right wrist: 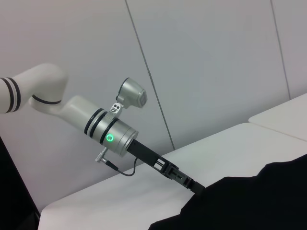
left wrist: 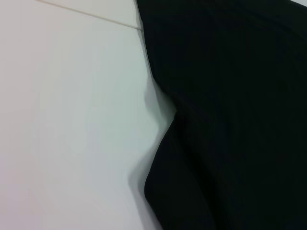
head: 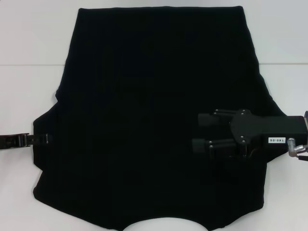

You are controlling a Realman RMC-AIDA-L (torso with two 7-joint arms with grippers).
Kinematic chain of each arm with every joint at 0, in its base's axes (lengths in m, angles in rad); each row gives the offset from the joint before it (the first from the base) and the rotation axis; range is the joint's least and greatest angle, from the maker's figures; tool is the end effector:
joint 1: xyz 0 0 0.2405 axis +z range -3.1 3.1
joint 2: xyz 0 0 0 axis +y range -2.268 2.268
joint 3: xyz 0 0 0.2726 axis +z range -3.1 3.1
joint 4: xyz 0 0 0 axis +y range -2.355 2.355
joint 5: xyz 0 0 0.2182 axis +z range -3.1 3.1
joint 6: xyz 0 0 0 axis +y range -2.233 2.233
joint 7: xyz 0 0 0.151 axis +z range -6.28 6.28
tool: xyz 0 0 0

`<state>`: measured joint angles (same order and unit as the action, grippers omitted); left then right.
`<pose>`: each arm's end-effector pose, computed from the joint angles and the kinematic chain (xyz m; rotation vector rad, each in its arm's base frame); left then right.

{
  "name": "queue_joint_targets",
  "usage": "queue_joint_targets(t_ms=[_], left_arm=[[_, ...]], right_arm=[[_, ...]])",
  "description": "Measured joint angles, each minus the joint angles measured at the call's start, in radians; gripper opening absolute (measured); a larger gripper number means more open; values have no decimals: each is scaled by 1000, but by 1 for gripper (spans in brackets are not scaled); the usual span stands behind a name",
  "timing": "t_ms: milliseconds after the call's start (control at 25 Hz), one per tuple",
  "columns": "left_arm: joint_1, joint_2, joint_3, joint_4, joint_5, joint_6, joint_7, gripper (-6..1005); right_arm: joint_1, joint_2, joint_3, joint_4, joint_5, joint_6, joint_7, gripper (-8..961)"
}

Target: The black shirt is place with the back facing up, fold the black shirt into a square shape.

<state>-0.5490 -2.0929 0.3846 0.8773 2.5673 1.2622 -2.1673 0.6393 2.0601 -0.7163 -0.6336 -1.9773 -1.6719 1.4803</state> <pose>-0.3698 0.3665 0.0498 -1.9875 -1.5293 -0.2519 0.2298 0.3597 -0.0129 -2.8812 0.5976 0.8222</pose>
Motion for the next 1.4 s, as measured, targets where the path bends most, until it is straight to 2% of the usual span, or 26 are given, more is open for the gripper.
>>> queue_joint_targets(t_ms=[360, 880, 1400], left_arm=[[-2, -2, 12, -21, 22, 3, 3, 950], [-2, -2, 15, -25, 25, -3, 1, 806], [-3, 0, 14, -25, 22, -15, 0, 241]], right_arm=[[-3, 0, 0, 0, 0, 0, 0, 896], [-4, 0, 4, 0, 0, 0, 0, 894], [-6, -1, 13, 0, 0, 0, 0, 894]])
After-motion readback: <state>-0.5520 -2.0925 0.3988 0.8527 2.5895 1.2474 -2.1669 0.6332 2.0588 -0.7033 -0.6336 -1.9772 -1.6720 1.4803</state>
